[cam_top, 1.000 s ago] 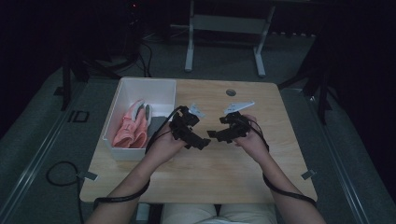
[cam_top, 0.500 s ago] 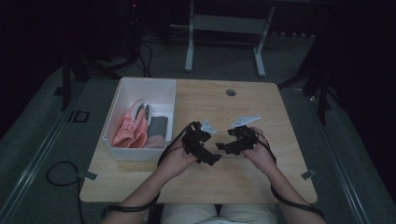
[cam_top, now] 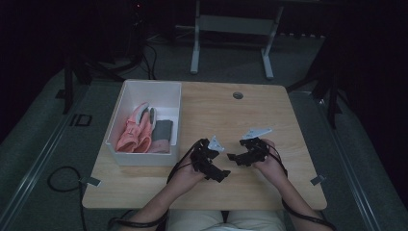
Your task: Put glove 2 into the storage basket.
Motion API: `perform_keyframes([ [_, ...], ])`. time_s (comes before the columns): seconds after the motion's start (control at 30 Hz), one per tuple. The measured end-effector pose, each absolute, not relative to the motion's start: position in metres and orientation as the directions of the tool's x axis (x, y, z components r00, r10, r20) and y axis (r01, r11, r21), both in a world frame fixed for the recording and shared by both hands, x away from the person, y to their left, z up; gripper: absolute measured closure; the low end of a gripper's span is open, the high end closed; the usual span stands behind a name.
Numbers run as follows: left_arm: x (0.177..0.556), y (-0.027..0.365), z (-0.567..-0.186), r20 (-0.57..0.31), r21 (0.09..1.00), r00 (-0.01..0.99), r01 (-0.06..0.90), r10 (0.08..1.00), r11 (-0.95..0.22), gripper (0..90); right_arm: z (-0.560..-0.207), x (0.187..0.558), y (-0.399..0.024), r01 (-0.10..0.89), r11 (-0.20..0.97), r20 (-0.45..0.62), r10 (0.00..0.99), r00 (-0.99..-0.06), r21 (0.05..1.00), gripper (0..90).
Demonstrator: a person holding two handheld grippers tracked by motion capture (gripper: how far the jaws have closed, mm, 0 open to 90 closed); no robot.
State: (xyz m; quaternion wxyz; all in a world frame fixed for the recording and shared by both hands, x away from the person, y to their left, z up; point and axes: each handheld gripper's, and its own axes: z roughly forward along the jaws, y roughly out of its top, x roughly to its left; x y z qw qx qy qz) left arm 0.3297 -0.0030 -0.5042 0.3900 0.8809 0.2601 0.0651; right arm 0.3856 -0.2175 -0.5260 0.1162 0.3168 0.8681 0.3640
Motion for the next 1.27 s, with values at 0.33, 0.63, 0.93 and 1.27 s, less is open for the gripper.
perform_keyframes([
  [0.33, 0.323, -0.008, -0.527, -0.098, 0.717, 0.869, 0.400, 0.485, -0.571, 1.8, -0.545, 0.376, -0.229, 0.467, 0.524, 0.014, 0.654, -0.756, 0.712, 14.2],
  [0.63, 0.319, -0.008, -0.545, -0.081, 0.716, 0.878, 0.381, 0.472, -0.585, 1.7, -0.557, 0.371, -0.236, 0.464, 0.543, 0.004, 0.647, -0.763, 0.700, 14.0],
  [0.93, 0.319, -0.009, -0.551, -0.088, 0.700, 0.885, 0.381, 0.457, -0.604, 1.7, -0.559, 0.370, -0.236, 0.458, 0.546, -0.010, 0.650, -0.760, 0.702, 14.0],
  [1.27, 0.318, -0.008, -0.553, -0.095, 0.701, 0.884, 0.386, 0.458, -0.599, 1.7, -0.560, 0.371, -0.236, 0.455, 0.546, -0.020, 0.655, -0.755, 0.704, 14.0],
])
